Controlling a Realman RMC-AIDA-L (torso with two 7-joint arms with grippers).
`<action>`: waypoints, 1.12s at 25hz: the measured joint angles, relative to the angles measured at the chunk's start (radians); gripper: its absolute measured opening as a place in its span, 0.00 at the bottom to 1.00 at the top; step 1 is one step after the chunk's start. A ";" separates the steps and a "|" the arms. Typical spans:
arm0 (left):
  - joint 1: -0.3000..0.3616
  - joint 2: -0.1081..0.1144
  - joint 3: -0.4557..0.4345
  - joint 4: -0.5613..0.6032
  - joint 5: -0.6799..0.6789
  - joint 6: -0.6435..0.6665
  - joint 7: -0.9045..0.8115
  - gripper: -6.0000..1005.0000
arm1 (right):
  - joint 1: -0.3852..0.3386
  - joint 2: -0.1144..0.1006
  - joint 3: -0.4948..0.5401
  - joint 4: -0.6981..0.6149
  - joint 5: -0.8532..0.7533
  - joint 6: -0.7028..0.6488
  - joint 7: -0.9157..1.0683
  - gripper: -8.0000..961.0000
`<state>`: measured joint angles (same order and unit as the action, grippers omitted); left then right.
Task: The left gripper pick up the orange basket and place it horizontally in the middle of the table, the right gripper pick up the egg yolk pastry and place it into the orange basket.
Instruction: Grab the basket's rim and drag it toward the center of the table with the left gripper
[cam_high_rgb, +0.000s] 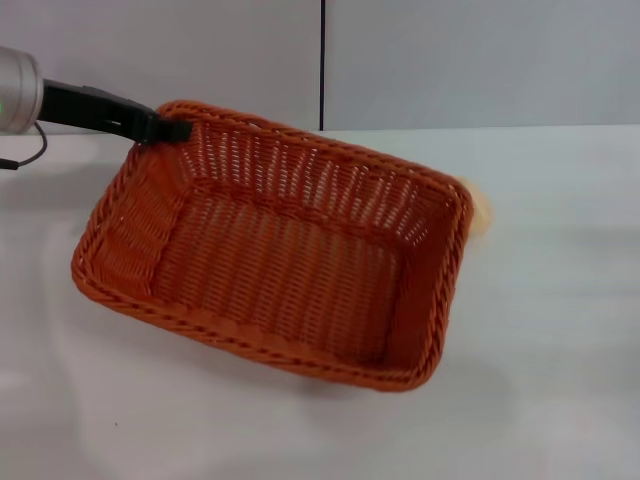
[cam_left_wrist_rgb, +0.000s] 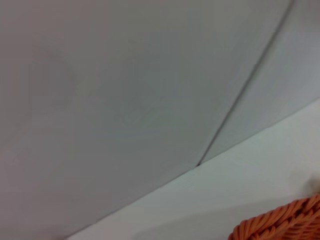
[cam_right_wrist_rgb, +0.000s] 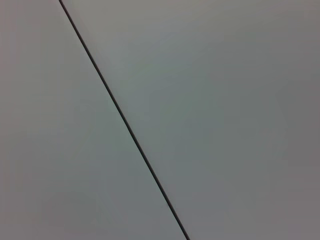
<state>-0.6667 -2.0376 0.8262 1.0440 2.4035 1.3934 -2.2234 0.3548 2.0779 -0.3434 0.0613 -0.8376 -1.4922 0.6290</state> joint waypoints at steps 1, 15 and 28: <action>0.007 0.000 0.000 0.008 0.000 0.004 -0.017 0.24 | 0.001 0.000 0.000 0.000 0.000 0.000 0.000 0.50; 0.218 -0.017 -0.007 0.143 -0.134 0.101 -0.171 0.22 | 0.023 -0.003 -0.004 -0.004 -0.003 0.024 0.000 0.50; 0.329 -0.021 0.003 0.188 -0.270 0.156 -0.173 0.21 | 0.038 -0.004 -0.011 -0.017 -0.006 0.026 0.000 0.49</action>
<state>-0.3379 -2.0588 0.8290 1.2324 2.1335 1.5493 -2.3962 0.3931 2.0739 -0.3544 0.0444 -0.8432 -1.4659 0.6289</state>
